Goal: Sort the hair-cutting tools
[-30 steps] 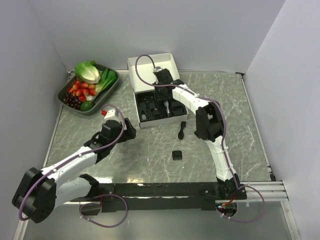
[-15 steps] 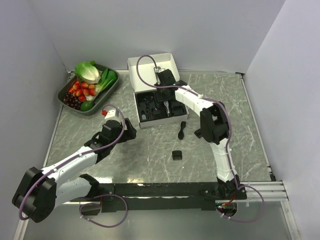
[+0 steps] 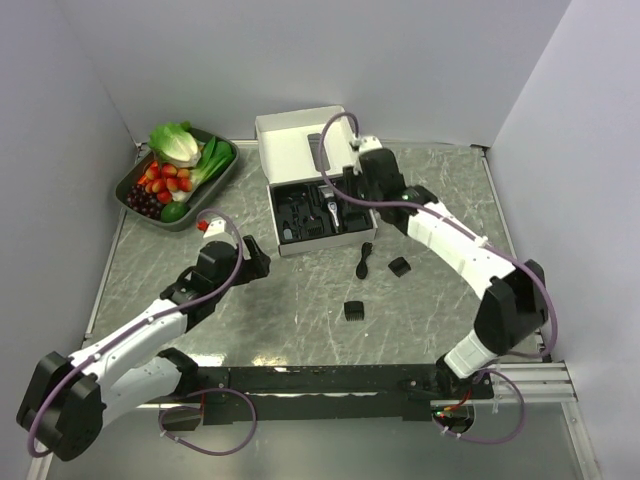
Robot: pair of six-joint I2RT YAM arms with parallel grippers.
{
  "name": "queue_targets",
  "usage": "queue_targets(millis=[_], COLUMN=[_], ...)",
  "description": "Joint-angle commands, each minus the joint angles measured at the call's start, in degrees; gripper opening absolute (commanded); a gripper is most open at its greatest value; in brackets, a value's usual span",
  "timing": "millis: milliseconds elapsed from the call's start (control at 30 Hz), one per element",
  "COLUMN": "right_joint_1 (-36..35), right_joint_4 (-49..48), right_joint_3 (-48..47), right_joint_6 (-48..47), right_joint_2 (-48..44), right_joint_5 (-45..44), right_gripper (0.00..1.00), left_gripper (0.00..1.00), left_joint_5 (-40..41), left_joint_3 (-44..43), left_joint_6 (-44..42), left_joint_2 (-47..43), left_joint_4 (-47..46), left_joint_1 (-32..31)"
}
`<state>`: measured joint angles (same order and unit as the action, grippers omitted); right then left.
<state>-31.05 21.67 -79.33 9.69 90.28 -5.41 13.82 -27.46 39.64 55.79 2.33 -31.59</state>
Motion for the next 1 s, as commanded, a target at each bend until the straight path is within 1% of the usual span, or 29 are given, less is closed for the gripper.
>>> queue_targets(millis=[0,133,300,367,467,500,733,800,867,967], right_joint_1=[-2.78,-4.63,-5.07,-5.86,-9.28,-9.99,-13.86,-14.91,-15.53,-15.88], right_joint_4=[2.31,3.38,2.76,3.11,4.34,4.69,5.31,4.09,3.47,3.11], right_joint_3=[9.25,16.3,25.61,27.47,30.1,30.72,32.75,33.88,34.76,35.74], right_joint_6=[3.49,6.99,11.13,12.54,14.65,15.44,23.43,24.31,25.55,26.51], right_joint_2=[-4.75,-9.24,-17.23,-19.78,-21.46,-21.29,-15.84,-14.96,-14.87,-14.26], right_joint_5=[-4.23,-6.45,-5.94,-5.4,-8.46,-9.17,-10.59,-11.19,-11.82,-11.12], right_gripper=[0.42,0.46,0.51,0.53,0.56,0.58,0.64,0.66,0.7,0.71], left_gripper=[0.9,0.89,0.9,0.9,0.9,0.9,0.9,0.9,0.9,0.9], left_joint_5=[0.94,0.77,-0.2,-0.55,-0.64,-0.73,-1.69,-2.05,-2.05,-2.4], left_joint_3=[-2.68,-1.81,0.83,1.27,1.71,1.89,2.94,3.12,3.29,3.29], left_joint_6=[-0.35,-0.26,-0.52,-0.61,-0.79,-0.79,-0.88,-0.96,-1.05,-1.23], left_joint_2=[-2.96,-3.93,-5.07,-5.43,-5.78,-5.87,-6.04,-6.22,-6.66,-6.83], left_joint_4=[2.24,2.6,0.49,0.13,-0.04,-0.22,-1.27,-1.36,-1.45,-1.36], left_joint_1=[-0.4,-0.4,-0.48,-0.49,-0.49,-0.49,-0.49,-0.57,-0.49,-0.57])
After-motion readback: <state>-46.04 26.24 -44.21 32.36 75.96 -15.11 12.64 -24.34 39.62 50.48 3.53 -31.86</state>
